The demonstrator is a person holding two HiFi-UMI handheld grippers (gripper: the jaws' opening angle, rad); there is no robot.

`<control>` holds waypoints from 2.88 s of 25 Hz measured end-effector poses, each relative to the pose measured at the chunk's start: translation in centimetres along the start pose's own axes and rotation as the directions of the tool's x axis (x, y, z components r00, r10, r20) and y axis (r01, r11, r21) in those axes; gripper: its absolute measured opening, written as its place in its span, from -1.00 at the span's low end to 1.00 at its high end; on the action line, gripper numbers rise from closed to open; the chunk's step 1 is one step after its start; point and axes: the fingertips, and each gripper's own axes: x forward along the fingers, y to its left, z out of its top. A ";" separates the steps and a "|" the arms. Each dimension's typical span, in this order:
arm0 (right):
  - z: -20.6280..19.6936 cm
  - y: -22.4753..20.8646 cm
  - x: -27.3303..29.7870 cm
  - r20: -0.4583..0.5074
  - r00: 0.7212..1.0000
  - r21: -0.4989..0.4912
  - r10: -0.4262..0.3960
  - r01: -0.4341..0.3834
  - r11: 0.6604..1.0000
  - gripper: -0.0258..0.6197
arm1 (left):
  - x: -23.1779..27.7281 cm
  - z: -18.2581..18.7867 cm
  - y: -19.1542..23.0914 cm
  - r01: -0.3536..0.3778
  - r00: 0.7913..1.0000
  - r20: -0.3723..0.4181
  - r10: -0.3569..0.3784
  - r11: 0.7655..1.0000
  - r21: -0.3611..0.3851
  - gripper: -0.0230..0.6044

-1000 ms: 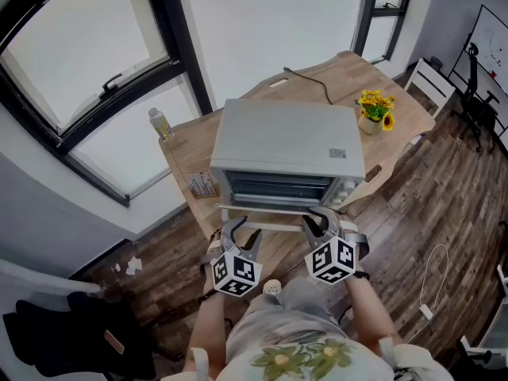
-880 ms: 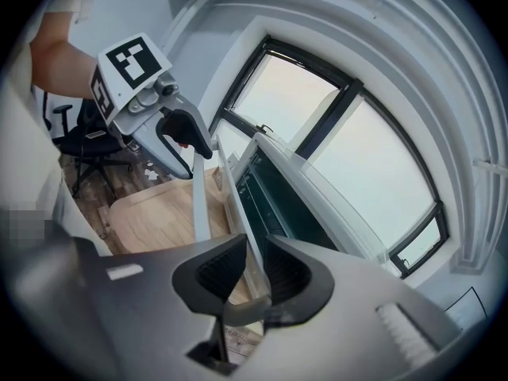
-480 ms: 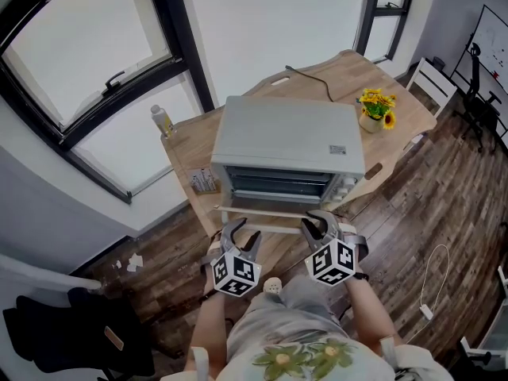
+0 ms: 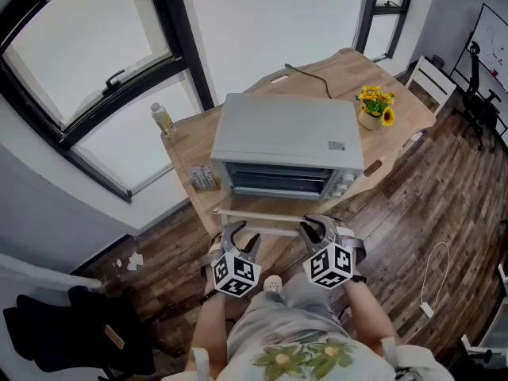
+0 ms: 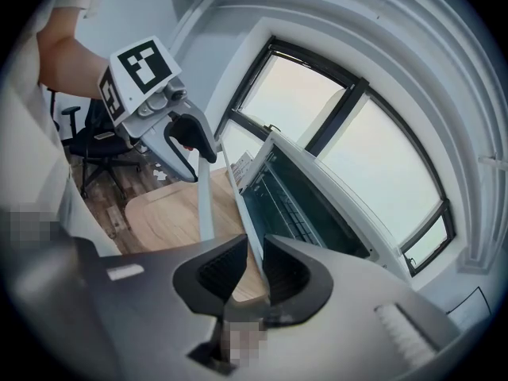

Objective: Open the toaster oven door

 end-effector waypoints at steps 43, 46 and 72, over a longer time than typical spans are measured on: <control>-1.3 2.9 -0.2 -0.052 0.999 0.036 -0.008 0.010 0.999 -0.73 | -0.1 0.1 0.9 -0.031 0.996 -0.066 0.052 0.959 0.281 -0.38; -1.5 3.2 -0.2 -0.054 0.999 0.035 -0.004 0.005 0.999 -0.73 | -0.1 0.0 1.2 -0.044 0.996 -0.061 0.062 0.965 0.257 -0.50; -2.8 5.8 0.1 -0.084 0.994 0.011 0.065 -0.064 0.998 -0.73 | 0.0 -2.2 -0.5 0.004 0.994 -0.107 0.018 0.980 0.197 -0.56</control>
